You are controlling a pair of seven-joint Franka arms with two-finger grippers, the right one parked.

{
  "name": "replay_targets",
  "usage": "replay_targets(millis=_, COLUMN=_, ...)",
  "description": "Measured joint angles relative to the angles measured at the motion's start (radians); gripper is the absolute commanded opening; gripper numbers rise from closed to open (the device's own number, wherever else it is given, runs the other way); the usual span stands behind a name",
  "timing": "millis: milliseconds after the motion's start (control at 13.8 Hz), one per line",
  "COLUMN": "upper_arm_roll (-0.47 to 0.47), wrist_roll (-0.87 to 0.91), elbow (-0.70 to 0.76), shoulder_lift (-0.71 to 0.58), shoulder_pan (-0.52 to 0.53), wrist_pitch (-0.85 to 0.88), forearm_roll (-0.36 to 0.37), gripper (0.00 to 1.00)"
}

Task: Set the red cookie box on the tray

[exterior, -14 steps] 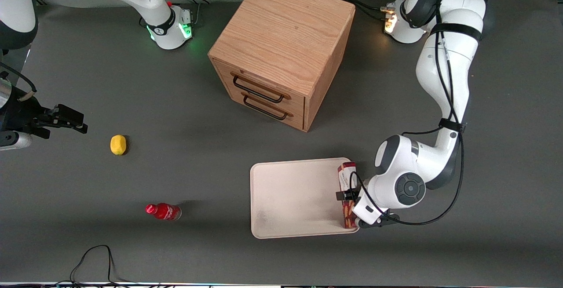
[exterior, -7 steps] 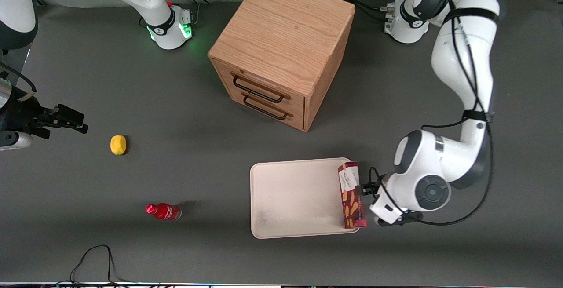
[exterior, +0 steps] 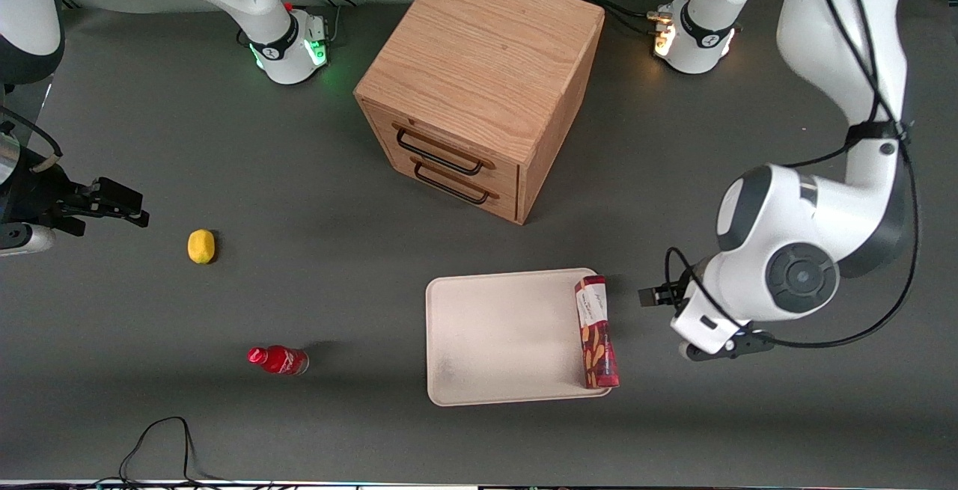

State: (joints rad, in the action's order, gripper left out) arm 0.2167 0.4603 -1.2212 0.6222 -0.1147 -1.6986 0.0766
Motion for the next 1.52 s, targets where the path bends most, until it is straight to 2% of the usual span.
replay_targets(millis=578, upper_arm_roll=-0.005, wrist_roll=-0.158, elbow=-0.351, shoulder_lift=-0.403, shoulder_pan=0.123, wrist_pitch=0.031, forearm_roll=0.001, gripper=1.00)
replay_targets(millis=867, upper_arm_roll=-0.008, wrist_roll=-0.196, elbow=-0.385, shoulder_lift=-0.517, shoulder_pan=0.172, wrist_pitch=0.140, forearm_roll=0.001, gripper=1.00)
replay_targets(millis=1156, upper_arm_roll=-0.020, wrist_roll=-0.282, elbow=-0.369, shoulder_lift=-0.574, shoulder_pan=0.228, wrist_pitch=0.221, forearm_roll=0.000, gripper=1.00)
replay_targets(millis=1228, upper_arm_roll=-0.045, wrist_roll=-0.292, elbow=-0.357, shoulder_lift=-0.577, shoulder_pan=0.218, wrist_pitch=0.235, forearm_roll=-0.002, gripper=1.00)
replay_targets(millis=1444, upper_arm_roll=-0.223, wrist_roll=-0.302, elbow=-0.336, shoulder_lift=-0.576, shoulder_pan=0.067, wrist_pitch=0.240, forearm_roll=-0.007, gripper=1.00)
replay_targets(millis=1517, upper_arm_roll=-0.251, wrist_roll=-0.302, elbow=-0.327, shoulder_lift=-0.575, shoulder_pan=0.042, wrist_pitch=0.240, forearm_roll=-0.007, gripper=1.00)
